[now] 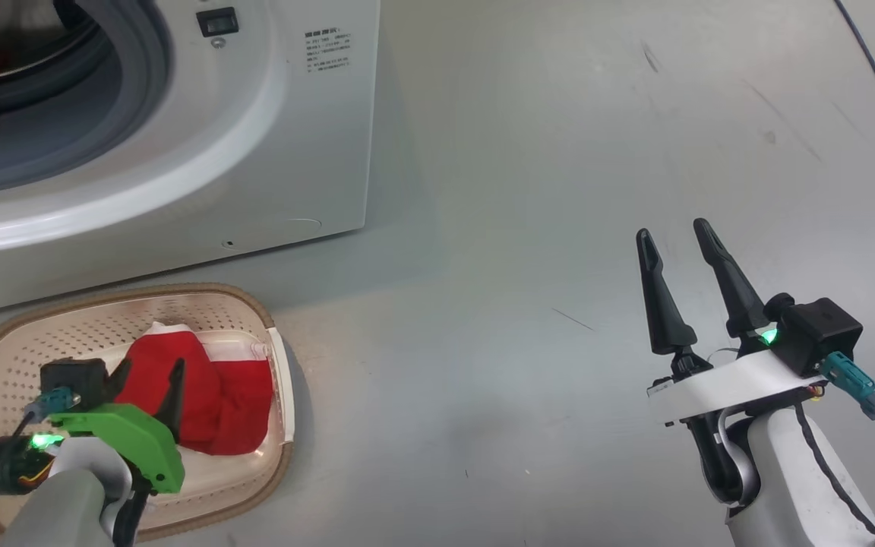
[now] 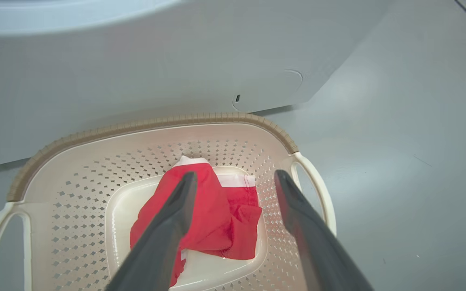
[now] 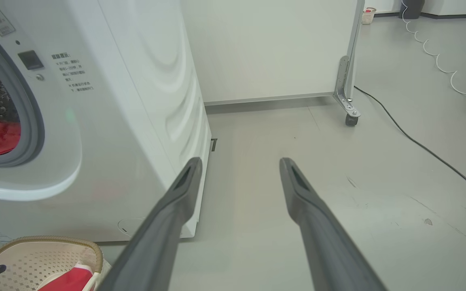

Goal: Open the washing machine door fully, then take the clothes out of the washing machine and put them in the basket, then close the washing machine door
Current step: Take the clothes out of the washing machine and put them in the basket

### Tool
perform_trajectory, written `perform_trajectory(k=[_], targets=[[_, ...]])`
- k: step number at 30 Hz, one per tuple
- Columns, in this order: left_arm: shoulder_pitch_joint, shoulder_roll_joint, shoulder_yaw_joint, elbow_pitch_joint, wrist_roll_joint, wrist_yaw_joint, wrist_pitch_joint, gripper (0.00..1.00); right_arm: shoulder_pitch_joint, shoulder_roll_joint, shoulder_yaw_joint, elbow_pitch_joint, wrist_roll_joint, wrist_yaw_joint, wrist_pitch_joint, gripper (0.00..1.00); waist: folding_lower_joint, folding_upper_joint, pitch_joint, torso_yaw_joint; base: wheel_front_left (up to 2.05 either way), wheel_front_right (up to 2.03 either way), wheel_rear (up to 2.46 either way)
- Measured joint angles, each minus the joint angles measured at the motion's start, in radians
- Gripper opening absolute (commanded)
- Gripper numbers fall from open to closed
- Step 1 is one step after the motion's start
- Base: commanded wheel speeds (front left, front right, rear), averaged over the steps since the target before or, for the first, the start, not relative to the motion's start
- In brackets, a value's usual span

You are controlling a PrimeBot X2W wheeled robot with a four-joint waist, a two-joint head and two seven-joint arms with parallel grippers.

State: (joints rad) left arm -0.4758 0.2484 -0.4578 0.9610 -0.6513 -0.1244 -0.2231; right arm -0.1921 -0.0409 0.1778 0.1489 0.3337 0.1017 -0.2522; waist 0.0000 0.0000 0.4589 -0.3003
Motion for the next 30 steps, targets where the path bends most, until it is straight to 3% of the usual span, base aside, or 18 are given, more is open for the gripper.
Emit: perform_trajectory(k=[15, 30], targets=[[-0.007, -0.048, -0.023, -0.145, 0.002, 0.0, -0.026, 1.0, 0.046, -0.009, -0.064, 0.029, -0.011, 0.001, 0.0, 1.0, 0.0, 0.0, -0.149, 0.143, 0.0, 0.0, 0.0], [0.083, -0.048, 0.102, -0.356, 0.054, 0.0, -0.026, 1.0, 0.116, -0.01, -0.079, 0.038, -0.012, 0.003, 0.0, 1.0, 0.0, 0.0, -0.277, 0.256, 0.0, 0.0, 0.0]])
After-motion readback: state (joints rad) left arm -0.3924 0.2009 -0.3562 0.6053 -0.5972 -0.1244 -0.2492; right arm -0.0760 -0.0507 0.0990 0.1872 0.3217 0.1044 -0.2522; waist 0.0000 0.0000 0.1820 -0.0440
